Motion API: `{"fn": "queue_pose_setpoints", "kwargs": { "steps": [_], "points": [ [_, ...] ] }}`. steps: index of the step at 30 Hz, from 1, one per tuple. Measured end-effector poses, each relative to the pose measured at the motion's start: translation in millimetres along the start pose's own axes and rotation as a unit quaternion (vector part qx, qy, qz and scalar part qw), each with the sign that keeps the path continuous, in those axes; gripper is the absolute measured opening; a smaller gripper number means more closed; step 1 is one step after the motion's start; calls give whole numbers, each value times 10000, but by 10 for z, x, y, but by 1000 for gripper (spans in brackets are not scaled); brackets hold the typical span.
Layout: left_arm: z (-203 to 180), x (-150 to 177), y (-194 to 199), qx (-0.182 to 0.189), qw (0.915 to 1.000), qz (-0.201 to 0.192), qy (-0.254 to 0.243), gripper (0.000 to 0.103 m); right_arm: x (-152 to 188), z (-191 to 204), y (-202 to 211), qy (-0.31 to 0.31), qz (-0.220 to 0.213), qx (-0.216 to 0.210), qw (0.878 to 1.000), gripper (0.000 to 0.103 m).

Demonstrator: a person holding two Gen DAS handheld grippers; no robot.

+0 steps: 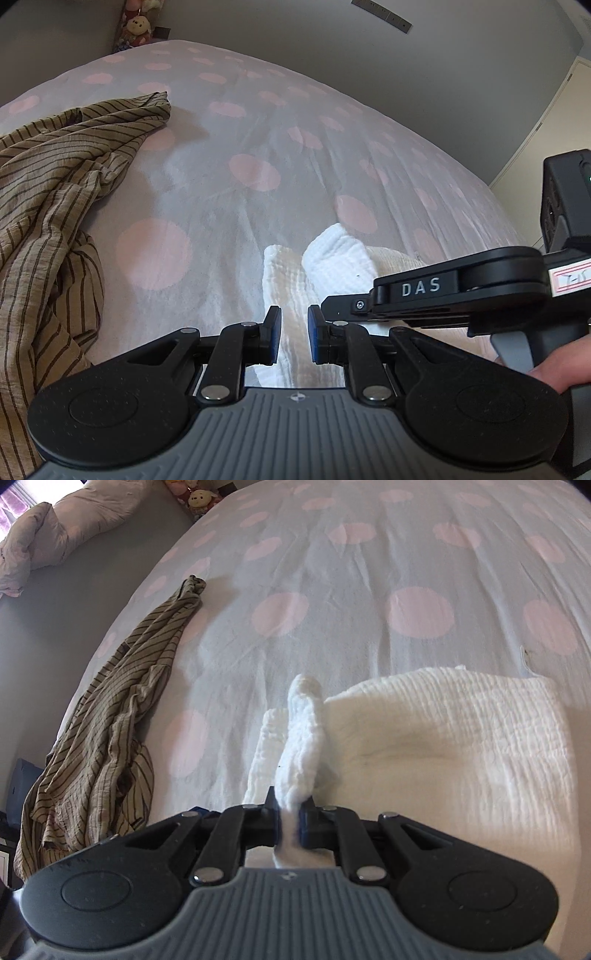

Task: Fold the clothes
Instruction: 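Pinch a shirt corner with the right gripper and fold it over, then grasp the folded shirt bundle with the left gripper while the right gripper pinches it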

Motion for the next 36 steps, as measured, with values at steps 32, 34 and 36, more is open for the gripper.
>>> {"fn": "queue_pose_setpoints", "kwargs": {
  "steps": [32,34,36],
  "points": [
    [-404,204,293,387,9966,464,-556,19,891,-1363,1830,-575,-1043,-104,9928,66],
    [-408,226,283,339,9965,518,-570,19,944,-1234,1808,-597,-1052,-374,9919,44],
    [-408,237,304,333,9968,523,-510,19,952,-1076,1840,-404,-1170,-553,9908,30]
  ]
}}
Point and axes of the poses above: each gripper's, at about its wrist camera, not at the fingertips, and y roughly against the way its jaws point, z to its left, x to its underside, the point moved 10 cm from there along -y, roughly the way its jaws point, and after that the axes turned 13 degrees about -z, right-handed, at the moved point
